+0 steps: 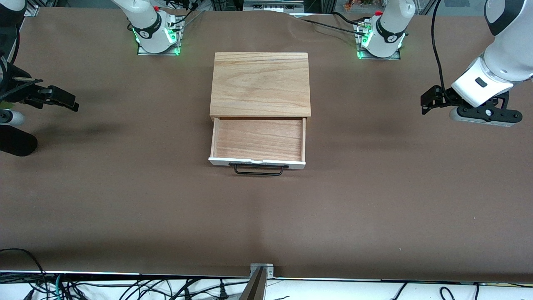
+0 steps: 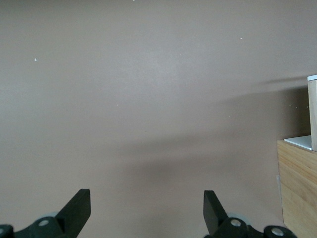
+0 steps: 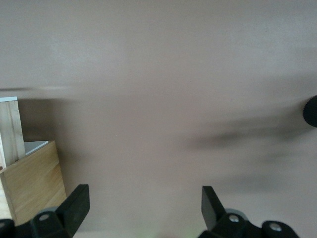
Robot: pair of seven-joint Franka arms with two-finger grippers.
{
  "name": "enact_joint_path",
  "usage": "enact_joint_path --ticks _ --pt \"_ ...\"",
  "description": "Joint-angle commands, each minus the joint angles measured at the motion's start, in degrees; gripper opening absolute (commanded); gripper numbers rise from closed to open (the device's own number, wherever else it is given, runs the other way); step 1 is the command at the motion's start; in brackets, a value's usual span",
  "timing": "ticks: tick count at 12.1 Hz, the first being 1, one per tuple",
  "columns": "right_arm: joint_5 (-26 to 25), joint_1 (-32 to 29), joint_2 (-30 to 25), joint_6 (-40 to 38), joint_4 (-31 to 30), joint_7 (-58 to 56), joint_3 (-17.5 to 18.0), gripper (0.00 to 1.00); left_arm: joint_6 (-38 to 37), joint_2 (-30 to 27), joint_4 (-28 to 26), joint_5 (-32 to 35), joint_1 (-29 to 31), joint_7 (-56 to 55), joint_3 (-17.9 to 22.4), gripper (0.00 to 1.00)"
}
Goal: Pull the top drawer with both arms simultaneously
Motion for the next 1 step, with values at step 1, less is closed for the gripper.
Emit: enact_joint_path --ticks 1 --pt "-0.4 -0.8 0.6 -0.4 1.5 -0.9 0.7 1.0 -0.6 -0.2 0.0 -1.2 0.7 1.5 -0.4 1.0"
